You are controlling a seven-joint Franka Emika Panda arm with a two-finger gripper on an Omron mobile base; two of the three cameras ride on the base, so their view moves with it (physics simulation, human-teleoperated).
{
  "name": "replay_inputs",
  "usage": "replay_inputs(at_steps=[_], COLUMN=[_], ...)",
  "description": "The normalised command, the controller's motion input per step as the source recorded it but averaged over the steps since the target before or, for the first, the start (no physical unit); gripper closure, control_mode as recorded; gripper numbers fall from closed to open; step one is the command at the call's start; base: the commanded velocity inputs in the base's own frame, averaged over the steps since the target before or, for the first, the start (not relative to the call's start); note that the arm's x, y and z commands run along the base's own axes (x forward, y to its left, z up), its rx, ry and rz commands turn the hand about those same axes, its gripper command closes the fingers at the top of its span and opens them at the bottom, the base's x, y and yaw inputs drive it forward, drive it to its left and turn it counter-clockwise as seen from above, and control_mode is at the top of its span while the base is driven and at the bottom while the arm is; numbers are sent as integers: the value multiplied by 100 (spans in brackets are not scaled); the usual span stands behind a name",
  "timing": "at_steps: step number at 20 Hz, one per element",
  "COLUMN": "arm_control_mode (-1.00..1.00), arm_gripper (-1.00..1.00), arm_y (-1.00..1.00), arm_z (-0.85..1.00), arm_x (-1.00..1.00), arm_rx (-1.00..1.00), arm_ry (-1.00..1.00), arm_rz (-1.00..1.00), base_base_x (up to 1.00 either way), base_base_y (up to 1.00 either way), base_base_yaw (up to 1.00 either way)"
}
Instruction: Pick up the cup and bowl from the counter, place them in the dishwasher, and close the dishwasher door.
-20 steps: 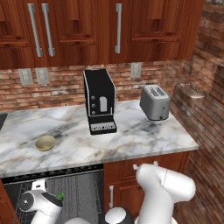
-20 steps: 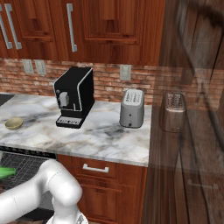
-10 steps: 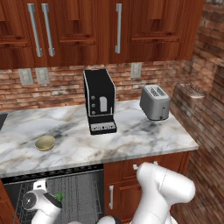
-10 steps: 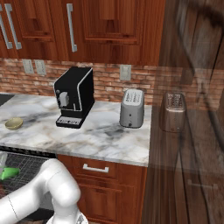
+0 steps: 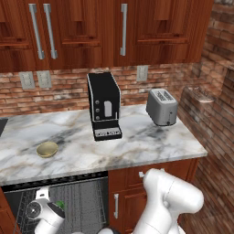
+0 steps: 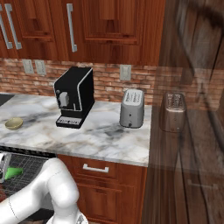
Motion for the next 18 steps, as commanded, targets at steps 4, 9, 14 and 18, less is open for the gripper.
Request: replay_inputs(at_steps=[4, 9, 14, 18], arm_control_mode=[-100, -100, -100, -100], arm_gripper=[100, -100, -100, -100], arm_y=[28, 36, 45, 39], arm_z=[-42, -41, -50, -59], arm_x=[29, 21, 15, 15], arm_rx=[0, 0, 0, 0], arm_ry=[0, 0, 0, 0], arm_rz=[2, 0, 0, 0], base_base_x=[0, 0, 0, 0], base_base_y=[0, 0, 0, 0], base_base_yaw=[0, 0, 0, 0])
